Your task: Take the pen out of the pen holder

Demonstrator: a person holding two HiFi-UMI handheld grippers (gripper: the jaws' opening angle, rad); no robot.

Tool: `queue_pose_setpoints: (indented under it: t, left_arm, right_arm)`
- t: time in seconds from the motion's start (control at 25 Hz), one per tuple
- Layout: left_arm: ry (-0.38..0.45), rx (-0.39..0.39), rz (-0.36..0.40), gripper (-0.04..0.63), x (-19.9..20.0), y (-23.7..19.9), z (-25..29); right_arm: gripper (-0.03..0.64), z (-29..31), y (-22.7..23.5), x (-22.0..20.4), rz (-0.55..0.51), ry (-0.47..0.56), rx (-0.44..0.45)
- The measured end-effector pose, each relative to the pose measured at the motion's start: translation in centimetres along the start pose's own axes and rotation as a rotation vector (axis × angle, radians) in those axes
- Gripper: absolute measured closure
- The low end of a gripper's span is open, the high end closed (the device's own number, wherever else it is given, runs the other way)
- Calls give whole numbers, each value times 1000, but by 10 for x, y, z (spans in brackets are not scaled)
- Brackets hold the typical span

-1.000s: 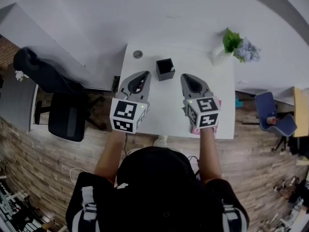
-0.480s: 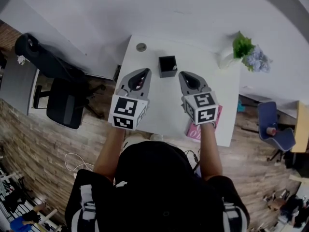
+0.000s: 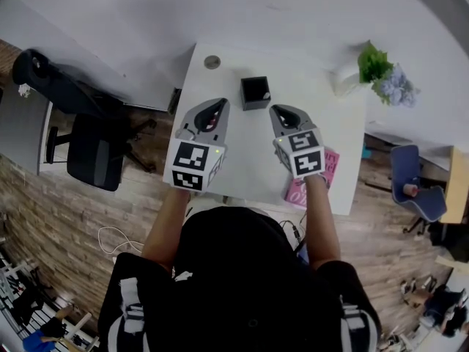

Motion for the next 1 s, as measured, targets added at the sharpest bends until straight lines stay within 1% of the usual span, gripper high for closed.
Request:
queue_pose_setpoints:
  t: [0.2, 0.32, 0.52, 0.6, 0.64, 0.68, 0.88, 1.0]
  left_arm:
    - [-24, -28, -12, 575, -7, -11, 9]
    - [-50, -29, -26, 575, -13, -23, 13]
    - [-73, -21, -41, 575, -18, -43, 14]
    - [-78, -19, -50, 575, -20, -49, 14]
    - [-81, -17, -53, 575, -22, -52, 15]
    - [-86, -16, -56, 575, -23, -54, 16]
    - [-111, -10, -65, 575, -32, -62, 21]
    - [-120, -8, -67, 575, -35, -65, 23]
  right_arm:
    - [581, 23, -2, -18, -20, -91, 11]
    - [581, 39, 1, -26, -14, -136, 14]
    - [580, 63, 8, -37, -23, -206, -3]
    - [558, 71, 11, -41, -29, -227, -2]
    - [530, 75, 13, -43, -30, -237, 1]
    - [517, 79, 14, -45, -31, -247, 3]
    - [491, 99, 22, -53, -34, -284, -2]
    - [489, 108, 27, -57, -24, -296, -11]
Point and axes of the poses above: the fingertips, and each gripper's own axes: z forward along the fingers, y to its right, x out of its top, the point moved 4 cm from there along -z, backward along the fingers, and after that the axes turned 11 degrees about -z, right-handed, at the moved point
